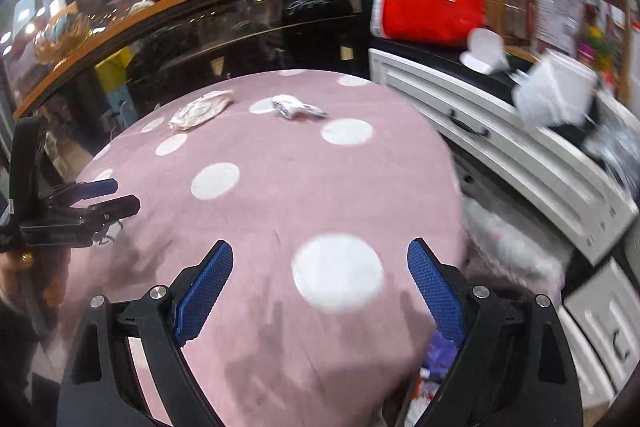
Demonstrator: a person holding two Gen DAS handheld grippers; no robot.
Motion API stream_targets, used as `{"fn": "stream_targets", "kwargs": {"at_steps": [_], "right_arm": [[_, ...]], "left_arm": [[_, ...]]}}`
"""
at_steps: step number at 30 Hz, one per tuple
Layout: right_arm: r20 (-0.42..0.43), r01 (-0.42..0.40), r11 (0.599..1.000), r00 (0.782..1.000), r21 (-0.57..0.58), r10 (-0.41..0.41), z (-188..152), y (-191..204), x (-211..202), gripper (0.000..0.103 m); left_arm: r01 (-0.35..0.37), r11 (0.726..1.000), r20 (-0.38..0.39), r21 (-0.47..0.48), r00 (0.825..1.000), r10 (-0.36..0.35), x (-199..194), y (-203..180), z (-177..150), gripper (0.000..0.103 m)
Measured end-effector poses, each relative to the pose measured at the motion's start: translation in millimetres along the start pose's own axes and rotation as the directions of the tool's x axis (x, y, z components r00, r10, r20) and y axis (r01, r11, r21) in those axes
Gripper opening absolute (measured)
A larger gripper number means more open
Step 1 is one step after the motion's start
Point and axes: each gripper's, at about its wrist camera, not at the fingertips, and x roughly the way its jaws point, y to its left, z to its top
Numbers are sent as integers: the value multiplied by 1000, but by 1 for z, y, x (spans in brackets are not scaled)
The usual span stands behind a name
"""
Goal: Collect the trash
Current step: 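Move both tools back over the table, then grasp the white red-printed plastic bag with the left tool while the right tool grasps the small white wrapper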
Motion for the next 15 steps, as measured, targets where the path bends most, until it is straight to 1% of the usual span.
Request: {"fn": "stream_targets", "kwargs": {"at_steps": [2,5,7,10,12,15], "right_arm": [[-8,-13,999,1000,-29,12,13,8,16,87],[-36,-55,995,998,-82,52,36,22,45,87],[-44,-68,991,997,-117,64,52,31,67,87],[-55,-99,985,994,-143,92,75,40,94,87],[-62,-101,982,994,-161,92,89,45,111,87],[-64,-78,977,996,-199,66,111,51,138,87]], "left_arm": [[-21,1000,-7,1,1000,21,9,13,7,93],[-87,996,-19,-1,996,87,25,40,22,93],[-138,990,-24,8,990,138,35,58,36,93],[-209,977,-7,37,978,210,50,79,58,93],[-245,968,5,62,969,245,61,87,73,93],[-265,960,-1,95,964,266,85,95,97,93]]}}
